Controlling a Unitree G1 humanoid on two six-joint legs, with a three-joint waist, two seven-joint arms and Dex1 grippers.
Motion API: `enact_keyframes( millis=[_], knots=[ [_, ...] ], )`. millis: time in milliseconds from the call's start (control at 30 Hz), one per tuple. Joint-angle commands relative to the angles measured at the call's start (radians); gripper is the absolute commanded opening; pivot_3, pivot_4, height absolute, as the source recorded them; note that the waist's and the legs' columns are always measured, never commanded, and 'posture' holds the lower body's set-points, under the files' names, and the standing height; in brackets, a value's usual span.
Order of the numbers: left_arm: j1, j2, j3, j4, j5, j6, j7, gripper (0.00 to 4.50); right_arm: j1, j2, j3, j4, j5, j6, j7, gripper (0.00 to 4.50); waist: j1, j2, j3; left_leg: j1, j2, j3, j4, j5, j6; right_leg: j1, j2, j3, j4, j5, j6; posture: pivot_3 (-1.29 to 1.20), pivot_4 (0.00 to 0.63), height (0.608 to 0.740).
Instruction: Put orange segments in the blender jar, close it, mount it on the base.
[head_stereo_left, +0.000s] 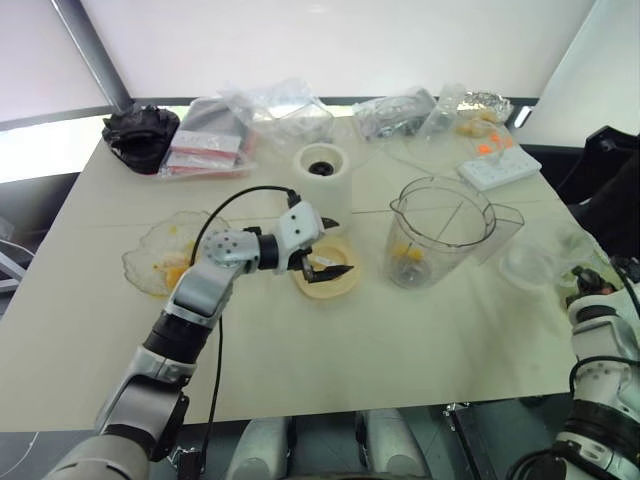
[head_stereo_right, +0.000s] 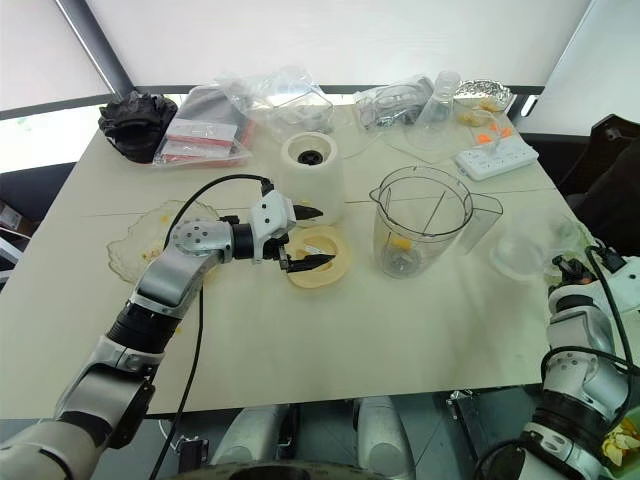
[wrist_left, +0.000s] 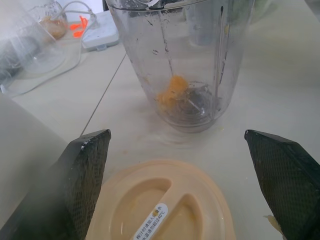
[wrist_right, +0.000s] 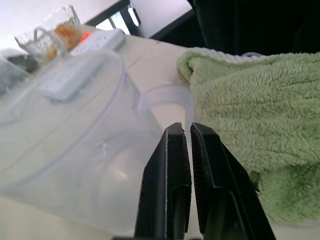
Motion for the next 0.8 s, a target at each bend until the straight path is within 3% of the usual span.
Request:
enact_keyframes(
  millis=[33, 233, 800],
  knots=[
    [-0.011, -0.002, -0.005, -0.035, 0.0, -0.01, 0.002, 4.5, 0.015, -0.039, 0.024, -0.045, -0.017, -0.011, 0.06, 0.74, -0.001, 0.0, 0.0, 0.0, 0.0, 0.0, 0.0, 0.0, 0.0, 0.0, 0.0, 0.0, 0.0, 0.0, 0.0, 0.0, 0.15, 0.74],
    [-0.003, -0.001, -0.006, -0.045, 0.002, -0.007, 0.005, 4.5, 0.022, -0.048, 0.033, -0.039, -0.077, -0.032, 0.041, 3.67, -0.002, 0.0, 0.0, 0.0, 0.0, 0.0, 0.0, 0.0, 0.0, 0.0, 0.0, 0.0, 0.0, 0.0, 0.0, 0.0, 0.15, 0.74],
    [0.006, 0.004, -0.007, -0.055, 0.003, -0.003, 0.002, 4.5, -0.001, -0.115, 0.034, 0.083, -0.177, -0.115, 0.071, 3.67, -0.001, 0.0, 0.0, 0.0, 0.0, 0.0, -0.001, 0.0, 0.0, 0.0, 0.0, 0.0, -0.001, 0.0, 0.0, 0.0, 0.15, 0.74]
  ],
)
